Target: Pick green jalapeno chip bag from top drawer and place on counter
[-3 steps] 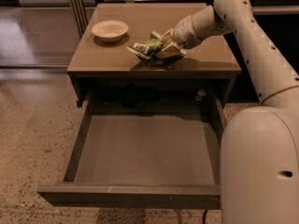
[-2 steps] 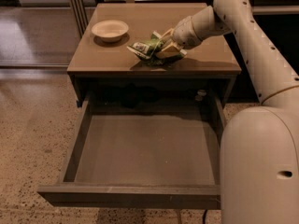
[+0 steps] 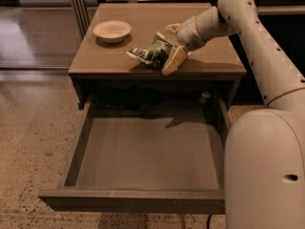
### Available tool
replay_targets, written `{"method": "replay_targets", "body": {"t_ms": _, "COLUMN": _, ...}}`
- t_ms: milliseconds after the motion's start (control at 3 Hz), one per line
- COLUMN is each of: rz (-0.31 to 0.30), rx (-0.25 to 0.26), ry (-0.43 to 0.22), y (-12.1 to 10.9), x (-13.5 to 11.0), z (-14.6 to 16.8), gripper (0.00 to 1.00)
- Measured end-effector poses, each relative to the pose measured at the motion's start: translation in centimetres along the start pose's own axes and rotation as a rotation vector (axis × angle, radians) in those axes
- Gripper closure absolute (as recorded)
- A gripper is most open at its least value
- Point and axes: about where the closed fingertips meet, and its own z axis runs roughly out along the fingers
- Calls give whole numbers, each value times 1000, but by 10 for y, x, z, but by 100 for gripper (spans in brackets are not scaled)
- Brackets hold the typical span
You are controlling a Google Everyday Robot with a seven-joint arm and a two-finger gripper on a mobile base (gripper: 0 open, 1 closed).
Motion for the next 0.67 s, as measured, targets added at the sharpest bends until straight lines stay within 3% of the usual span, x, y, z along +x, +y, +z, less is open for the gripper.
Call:
{"method": "replay_targets", "body": {"t_ms": 333, "rz": -2, "rx": -1, "ry": 7, "y": -1, "x": -2, "z": 0, "gripper": 0}}
{"method": "replay_targets", "body": {"t_ms": 667, "rz": -30, "rx": 39, "ry": 27, "y": -13, "x": -19, "z": -30, "gripper": 0}}
